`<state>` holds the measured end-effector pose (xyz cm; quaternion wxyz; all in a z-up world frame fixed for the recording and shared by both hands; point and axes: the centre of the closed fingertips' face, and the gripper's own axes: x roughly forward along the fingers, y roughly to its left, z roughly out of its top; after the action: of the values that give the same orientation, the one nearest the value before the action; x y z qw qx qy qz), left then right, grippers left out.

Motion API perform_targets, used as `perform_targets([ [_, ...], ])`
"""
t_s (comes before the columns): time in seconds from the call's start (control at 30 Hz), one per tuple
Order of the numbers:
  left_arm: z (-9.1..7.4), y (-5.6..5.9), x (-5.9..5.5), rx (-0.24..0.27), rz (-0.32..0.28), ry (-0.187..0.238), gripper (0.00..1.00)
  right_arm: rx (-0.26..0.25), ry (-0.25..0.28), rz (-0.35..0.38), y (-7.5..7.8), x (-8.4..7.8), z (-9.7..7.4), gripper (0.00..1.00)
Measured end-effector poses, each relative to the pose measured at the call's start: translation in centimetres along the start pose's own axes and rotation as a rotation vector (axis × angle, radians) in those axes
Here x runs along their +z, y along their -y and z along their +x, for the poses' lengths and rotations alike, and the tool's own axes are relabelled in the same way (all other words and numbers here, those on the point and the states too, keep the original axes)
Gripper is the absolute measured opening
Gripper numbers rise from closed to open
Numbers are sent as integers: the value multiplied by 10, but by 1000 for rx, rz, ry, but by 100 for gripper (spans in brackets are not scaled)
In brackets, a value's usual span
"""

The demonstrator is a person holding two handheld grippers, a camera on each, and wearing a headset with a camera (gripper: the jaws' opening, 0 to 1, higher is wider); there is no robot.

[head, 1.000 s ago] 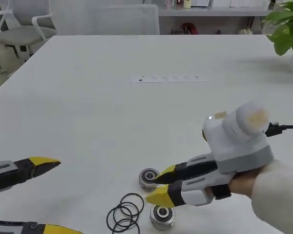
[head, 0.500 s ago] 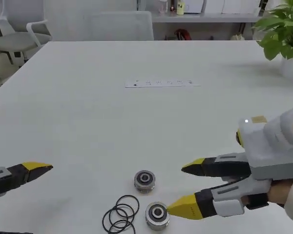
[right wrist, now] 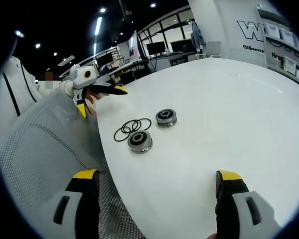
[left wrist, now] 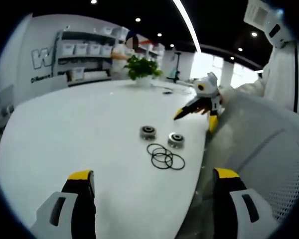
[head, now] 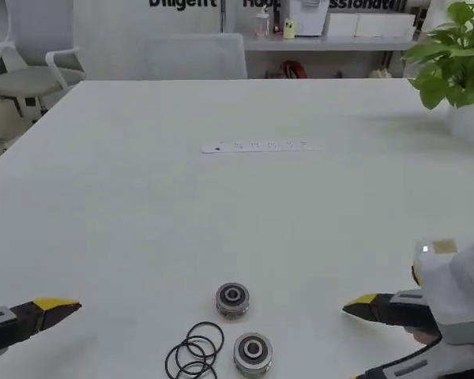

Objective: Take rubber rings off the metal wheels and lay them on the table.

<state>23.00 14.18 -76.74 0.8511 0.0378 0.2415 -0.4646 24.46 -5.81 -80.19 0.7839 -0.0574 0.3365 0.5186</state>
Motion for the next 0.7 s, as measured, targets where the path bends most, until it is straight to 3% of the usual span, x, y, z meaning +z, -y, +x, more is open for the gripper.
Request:
perform_targets([
  [0.2,5,3,-6,-9,1,-20,100,-3,1,-3,0,1,-5,96],
  [0.7,6,-1,-5,2,-6,-3,99,-11,-4,-30,-5,4,-3,95],
])
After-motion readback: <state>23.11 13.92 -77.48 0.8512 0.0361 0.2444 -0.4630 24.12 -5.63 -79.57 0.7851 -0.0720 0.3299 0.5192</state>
